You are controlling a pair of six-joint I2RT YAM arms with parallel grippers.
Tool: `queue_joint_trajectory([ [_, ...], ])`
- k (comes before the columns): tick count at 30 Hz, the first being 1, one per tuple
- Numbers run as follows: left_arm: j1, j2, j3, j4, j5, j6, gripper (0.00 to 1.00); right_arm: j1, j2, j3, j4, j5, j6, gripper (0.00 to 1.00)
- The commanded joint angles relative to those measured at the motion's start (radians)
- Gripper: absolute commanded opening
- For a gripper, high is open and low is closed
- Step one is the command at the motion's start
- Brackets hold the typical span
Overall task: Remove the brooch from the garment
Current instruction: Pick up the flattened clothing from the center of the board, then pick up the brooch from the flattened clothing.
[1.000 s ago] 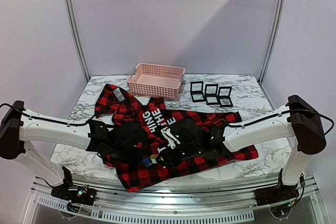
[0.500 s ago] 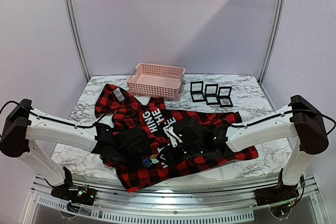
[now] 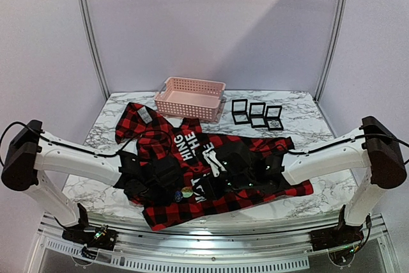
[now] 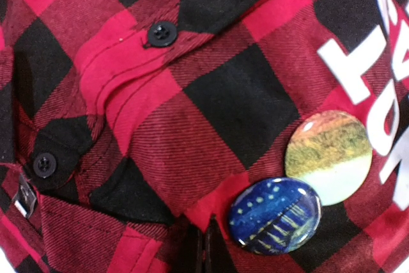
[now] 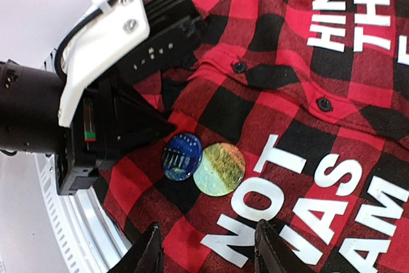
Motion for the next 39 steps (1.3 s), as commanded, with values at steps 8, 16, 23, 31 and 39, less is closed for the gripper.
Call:
queue_joint_trajectory([
  [8,0.001,-0.115,0.028,0.011,0.108,0.111,0.00,-0.007,-0.087,-0.084,0.124,-0.020,-0.033,0.47],
  [16,0.132,-0.232,0.035,0.082,0.367,0.207,0.00,-0.007,-0.132,-0.112,0.230,-0.029,-0.075,0.48],
  [23,0.228,-0.233,0.032,0.123,0.569,0.283,0.00,0.014,-0.065,-0.070,0.254,-0.056,-0.061,0.52],
  [31,0.275,-0.251,-0.006,0.186,0.705,0.302,0.00,0.029,0.026,-0.018,0.246,-0.068,0.015,0.44],
  [39,0.292,-0.289,-0.040,0.207,0.710,0.291,0.00,0.028,0.079,-0.005,0.248,-0.138,0.036,0.46],
])
